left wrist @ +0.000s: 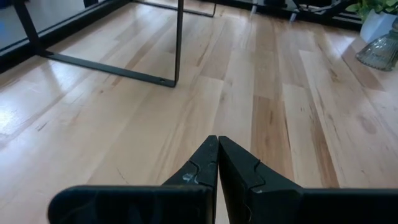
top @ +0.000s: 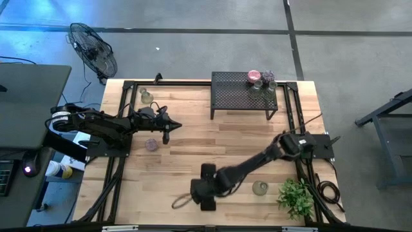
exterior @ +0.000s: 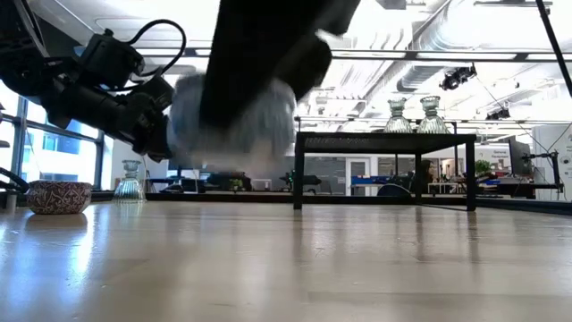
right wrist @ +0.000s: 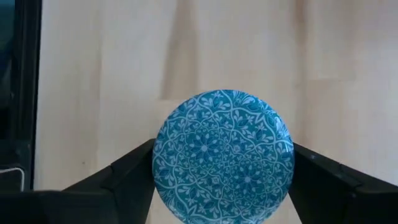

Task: Pick & Place candle stick holders
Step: Put the blue scented candle on the shelf

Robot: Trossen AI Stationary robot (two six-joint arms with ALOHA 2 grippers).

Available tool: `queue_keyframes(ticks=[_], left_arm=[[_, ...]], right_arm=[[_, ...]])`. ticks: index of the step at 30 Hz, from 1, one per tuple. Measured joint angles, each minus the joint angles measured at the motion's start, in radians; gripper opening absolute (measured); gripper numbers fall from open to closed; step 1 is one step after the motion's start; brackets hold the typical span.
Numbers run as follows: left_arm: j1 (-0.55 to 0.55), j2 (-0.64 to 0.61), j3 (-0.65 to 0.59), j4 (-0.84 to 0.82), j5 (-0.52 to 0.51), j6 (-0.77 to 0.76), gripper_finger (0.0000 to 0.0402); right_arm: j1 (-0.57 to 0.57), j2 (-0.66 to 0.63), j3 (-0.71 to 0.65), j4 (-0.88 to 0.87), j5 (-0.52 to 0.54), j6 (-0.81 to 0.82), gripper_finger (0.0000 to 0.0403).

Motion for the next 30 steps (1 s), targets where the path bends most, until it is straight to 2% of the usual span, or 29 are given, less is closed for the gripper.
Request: queue_keyframes(ticks=[8, 12, 17, 20, 23, 30], left_arm=[[0.001, 0.0, 0.0, 0.077, -0.019, 0.043, 0.001], [0.002, 0.0, 0.01, 0.085, -0.035, 0.061, 0.001], [0.002, 0.0, 0.04, 0.079, -0.036, 0.075, 0.001], [0.002, 0.0, 0.043, 0.077, -0.036, 0.079, 0.001], [0.002, 0.0, 0.043, 0.077, -0.036, 0.091, 0.001], [0.002, 0.0, 0.043, 0.078, -0.035, 0.094, 0.001]], right_arm=[[-0.186, -0.211, 0.048, -0.218, 0.058, 0.119, 0.029], [-0.343, -0.253, 0.172, -0.43, 0.085, 0.22, 0.029], [-0.562, -0.254, 0.344, -0.598, 0.109, 0.221, 0.0291], [-0.709, -0.253, 0.377, -0.65, 0.103, 0.171, 0.0291], [-0.844, -0.252, 0.349, -0.66, 0.101, 0.083, 0.0291], [-1.067, -0.249, 0.256, -0.563, 0.062, -0.093, 0.0291]])
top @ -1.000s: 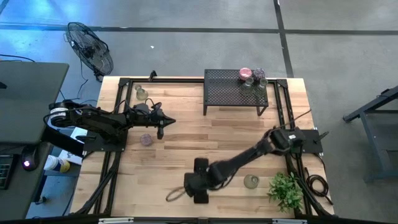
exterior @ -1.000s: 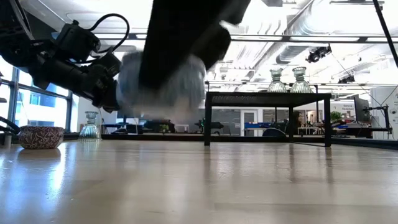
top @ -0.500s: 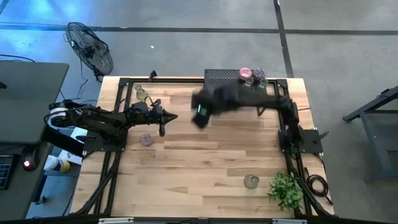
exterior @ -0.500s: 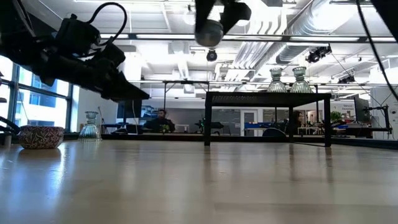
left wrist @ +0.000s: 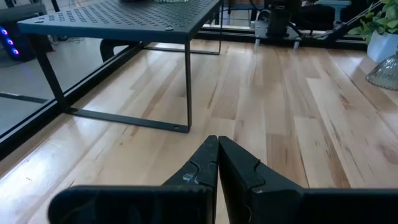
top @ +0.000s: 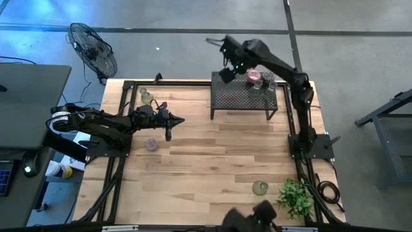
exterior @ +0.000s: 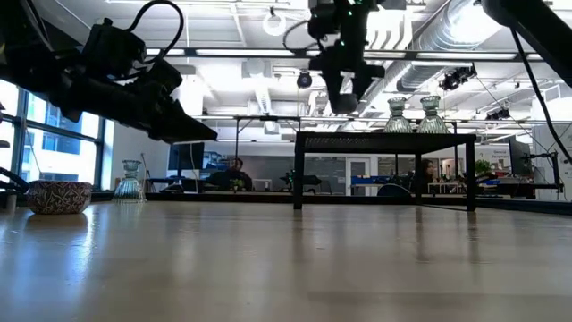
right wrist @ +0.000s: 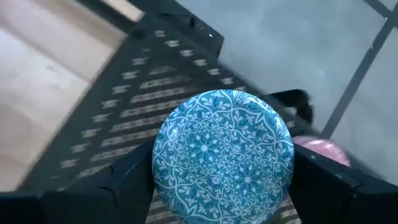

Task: Pick & Place candle stick holders
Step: Put the blue scented candle on the shelf

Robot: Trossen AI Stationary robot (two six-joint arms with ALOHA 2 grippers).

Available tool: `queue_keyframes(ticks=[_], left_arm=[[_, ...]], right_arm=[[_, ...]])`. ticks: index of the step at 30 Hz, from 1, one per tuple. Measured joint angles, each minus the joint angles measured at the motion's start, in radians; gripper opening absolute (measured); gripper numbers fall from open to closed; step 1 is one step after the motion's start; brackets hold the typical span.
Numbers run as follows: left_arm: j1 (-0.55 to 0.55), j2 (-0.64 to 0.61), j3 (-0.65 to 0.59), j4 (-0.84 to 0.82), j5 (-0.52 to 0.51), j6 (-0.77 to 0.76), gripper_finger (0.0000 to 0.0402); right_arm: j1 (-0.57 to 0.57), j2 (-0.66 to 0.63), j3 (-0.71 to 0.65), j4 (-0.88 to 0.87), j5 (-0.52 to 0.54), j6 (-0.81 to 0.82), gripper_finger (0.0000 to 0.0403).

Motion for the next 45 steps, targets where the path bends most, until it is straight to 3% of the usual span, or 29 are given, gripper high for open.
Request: queue_keyframes(ticks=[5, 17, 45], left_arm=[[0.0, 0.0, 0.0, 0.004, 0.0, 0.0, 0.001], [0.0, 0.0, 0.0, 0.004, 0.003, 0.0, 0.001], [0.0, 0.0, 0.0, 0.002, 0.006, -0.005, 0.001]], right_arm=[[-0.082, 0.0, -0.068, 0.111, -0.064, -0.068, 0.0291], [-0.102, 0.002, -0.239, 0.221, -0.122, -0.159, 0.0291], [-0.116, 0.004, -0.255, 0.226, -0.105, -0.199, 0.0292]])
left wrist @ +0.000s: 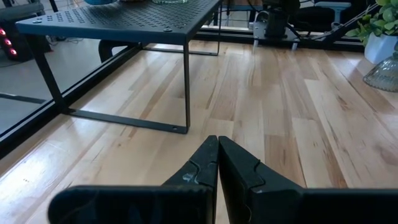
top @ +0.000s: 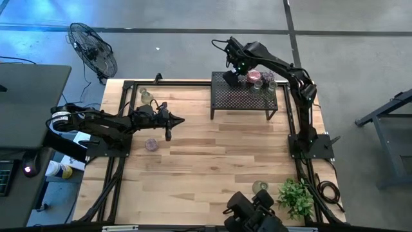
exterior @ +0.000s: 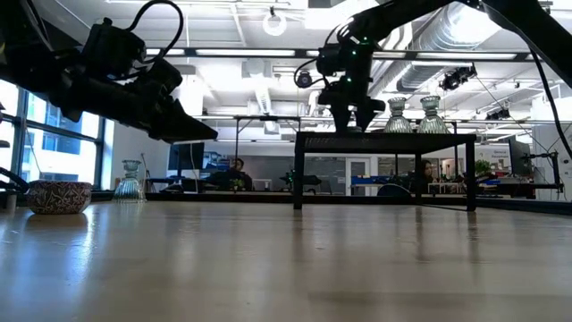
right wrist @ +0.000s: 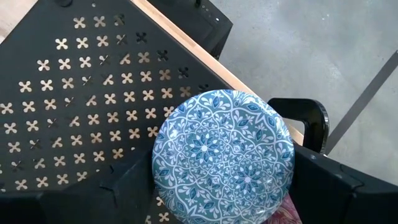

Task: Pick & Place candle stick holders
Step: Put the blue scented candle on the shelf

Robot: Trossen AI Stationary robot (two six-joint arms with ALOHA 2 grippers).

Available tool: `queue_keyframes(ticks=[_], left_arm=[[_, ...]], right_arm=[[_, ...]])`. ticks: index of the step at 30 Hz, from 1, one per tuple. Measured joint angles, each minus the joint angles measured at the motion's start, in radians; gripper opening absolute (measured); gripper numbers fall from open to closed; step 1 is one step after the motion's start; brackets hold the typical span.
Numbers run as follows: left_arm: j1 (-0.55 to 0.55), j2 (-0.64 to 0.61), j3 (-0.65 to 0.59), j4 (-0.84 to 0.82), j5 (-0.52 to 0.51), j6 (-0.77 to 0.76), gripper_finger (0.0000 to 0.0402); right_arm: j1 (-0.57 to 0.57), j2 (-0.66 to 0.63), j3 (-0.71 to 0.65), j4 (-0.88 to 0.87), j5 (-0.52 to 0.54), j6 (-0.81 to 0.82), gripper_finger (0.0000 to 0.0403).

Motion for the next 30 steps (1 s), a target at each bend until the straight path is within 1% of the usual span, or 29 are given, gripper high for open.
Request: queue_keyframes(ticks=[7, 13, 18, 25, 30], left_arm=[[0.0, 0.0, 0.0, 0.0, 0.0, -0.003, 0.001], [0.0, 0.0, 0.0, 0.0, 0.0, -0.003, 0.001], [0.0, 0.0, 0.0, 0.0, 0.0, -0.004, 0.001], [0.0, 0.0, 0.0, 0.0, 0.0, -0.004, 0.001], [0.0, 0.0, 0.0, -0.001, 0.0, -0.004, 0.001]], right_arm=[[0.0, 0.0, 0.0, 0.0, -0.001, 0.0, 0.0292], [0.0, 0.0, 0.0, 0.0, -0.032, 0.0, 0.0292], [0.0, 0.0, 0.0, 0.0, -0.035, 0.0, 0.0293], [0.0, 0.0, 0.0, 0.0, -0.016, 0.0, 0.0318], [-0.005, 0.0, 0.0, -0.007, -0.001, 0.002, 0.0321]])
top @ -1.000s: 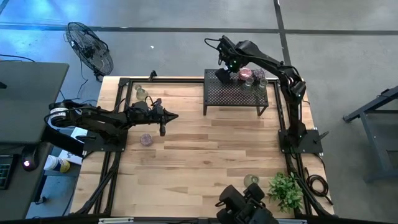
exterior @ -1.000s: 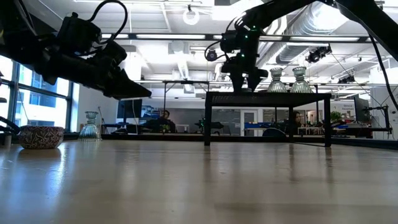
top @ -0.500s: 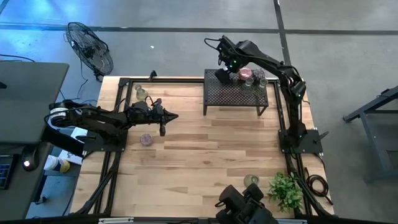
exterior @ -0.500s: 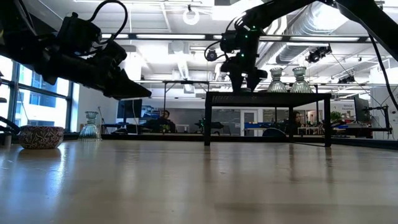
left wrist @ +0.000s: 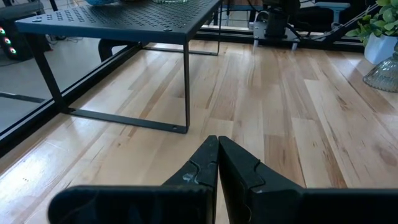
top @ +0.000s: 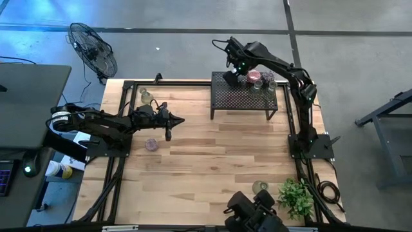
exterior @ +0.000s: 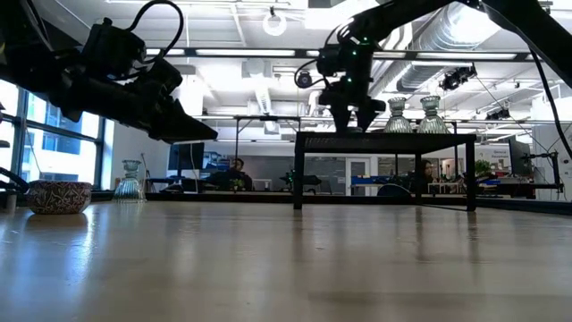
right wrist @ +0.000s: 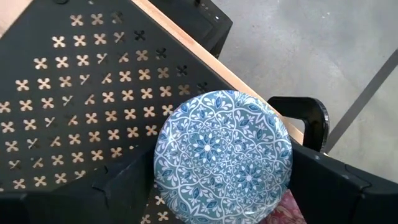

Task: Pick & Place candle stick holders
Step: Put the blue scented candle on the shelf

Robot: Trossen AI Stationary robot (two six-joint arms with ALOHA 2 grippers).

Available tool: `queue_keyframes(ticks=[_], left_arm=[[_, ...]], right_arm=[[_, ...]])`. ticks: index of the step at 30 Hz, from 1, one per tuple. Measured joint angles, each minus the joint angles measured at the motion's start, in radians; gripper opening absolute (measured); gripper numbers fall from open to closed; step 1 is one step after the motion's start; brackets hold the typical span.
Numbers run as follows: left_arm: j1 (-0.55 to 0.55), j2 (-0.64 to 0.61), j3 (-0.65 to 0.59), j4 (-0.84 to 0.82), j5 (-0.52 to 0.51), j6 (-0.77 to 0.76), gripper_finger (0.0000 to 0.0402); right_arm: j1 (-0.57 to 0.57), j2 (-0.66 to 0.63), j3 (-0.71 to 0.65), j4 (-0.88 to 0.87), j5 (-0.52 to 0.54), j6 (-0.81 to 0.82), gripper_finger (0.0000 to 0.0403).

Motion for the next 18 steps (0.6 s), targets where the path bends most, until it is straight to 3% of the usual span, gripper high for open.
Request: queue_keyframes(ticks=[18], left_arm=[[-0.001, 0.0, 0.0, 0.0, 0.006, 0.0, 0.001]], right_arm=[[-0.001, 0.0, 0.003, -0.004, -0.011, -0.002, 0.0323]])
